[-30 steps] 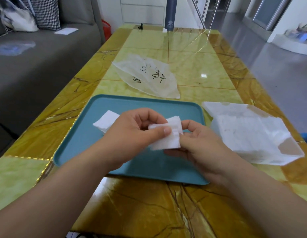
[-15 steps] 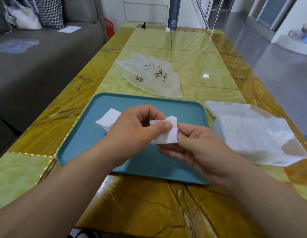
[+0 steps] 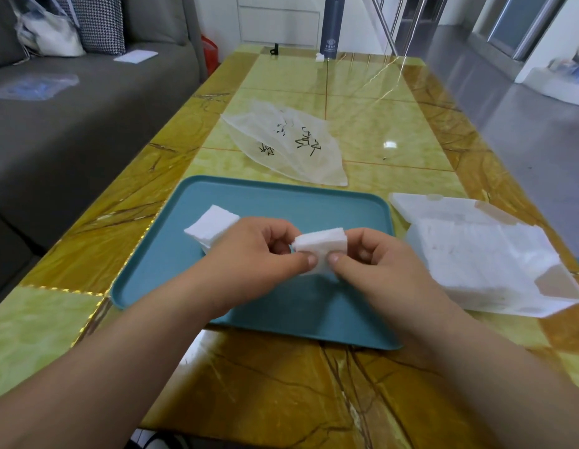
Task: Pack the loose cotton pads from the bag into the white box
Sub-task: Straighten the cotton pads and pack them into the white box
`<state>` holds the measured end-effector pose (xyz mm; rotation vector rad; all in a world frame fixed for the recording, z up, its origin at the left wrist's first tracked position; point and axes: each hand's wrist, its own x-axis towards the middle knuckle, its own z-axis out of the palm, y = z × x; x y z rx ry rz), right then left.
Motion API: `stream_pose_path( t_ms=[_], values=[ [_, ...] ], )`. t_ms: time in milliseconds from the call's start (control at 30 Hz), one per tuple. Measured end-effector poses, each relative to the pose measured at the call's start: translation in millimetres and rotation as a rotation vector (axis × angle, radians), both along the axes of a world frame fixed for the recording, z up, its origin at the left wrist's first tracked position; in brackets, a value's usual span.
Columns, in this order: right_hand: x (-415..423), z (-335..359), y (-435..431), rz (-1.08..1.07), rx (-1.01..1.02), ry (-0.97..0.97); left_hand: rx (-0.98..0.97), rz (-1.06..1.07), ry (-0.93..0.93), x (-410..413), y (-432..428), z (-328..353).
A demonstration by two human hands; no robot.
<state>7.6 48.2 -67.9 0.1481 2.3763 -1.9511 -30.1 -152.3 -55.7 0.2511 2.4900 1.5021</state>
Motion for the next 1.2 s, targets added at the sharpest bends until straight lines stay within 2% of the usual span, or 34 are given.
stream_pose_path(
  t_ms=[33, 100, 367, 633, 700, 800, 867, 933, 1000, 1100, 1200],
  values=[
    [-0.6, -1.0, 0.2, -0.007, 0.126, 0.052, -0.041, 0.006, 0.018, -0.6, 0.7, -1.8],
    [-2.0, -3.8, 0.7, -0.028, 0.252, 0.106, -0.131, -0.011, 0.038, -0.3, 3.6, -4.1],
    [-1.7, -7.8, -2.4, -0.012, 0.455, 0.165, -0.263, -0.038, 0.126, -2.4, 6.4, -12.7],
    [-2.3, -1.8, -0.6, 0.016, 0.379, 0.120, -0.212, -0.043, 0.170, -1.6, 8.4, -11.9],
    [-4.1, -2.3, -3.5, -0.021, 0.356, 0.114, -0.211, -0.011, 0.230, 0.1, 7.6, -9.4],
    [-8.6, -2.4, -14.4, -0.057, 0.278, 0.082, -0.290, 0.177, 0.483, 0.2, -8.5, 1.6],
    [-10.6, -3.3, -22.8, -0.062, 0.218, 0.052, -0.382, 0.328, 0.547, -3.4, -26.1, 10.8],
    [-10.9, -3.1, -32.9, -0.053, 0.173, 0.038, -0.510, 0.445, 0.457, -8.1, -48.4, 13.0],
    [-10.1, -0.8, -41.3, -0.040, 0.171, 0.032, -0.546, 0.483, 0.280, -12.0, -65.1, 8.0],
    [-8.9, 4.5, -49.0, -0.033, 0.154, 0.029, -0.392, 0.451, 0.102, -8.5, -68.0, 1.7],
    [-5.6, 8.4, -48.8, -0.039, 0.149, 0.034, -0.345, 0.353, 0.123, -3.0, -58.0, 2.9]
  ],
)
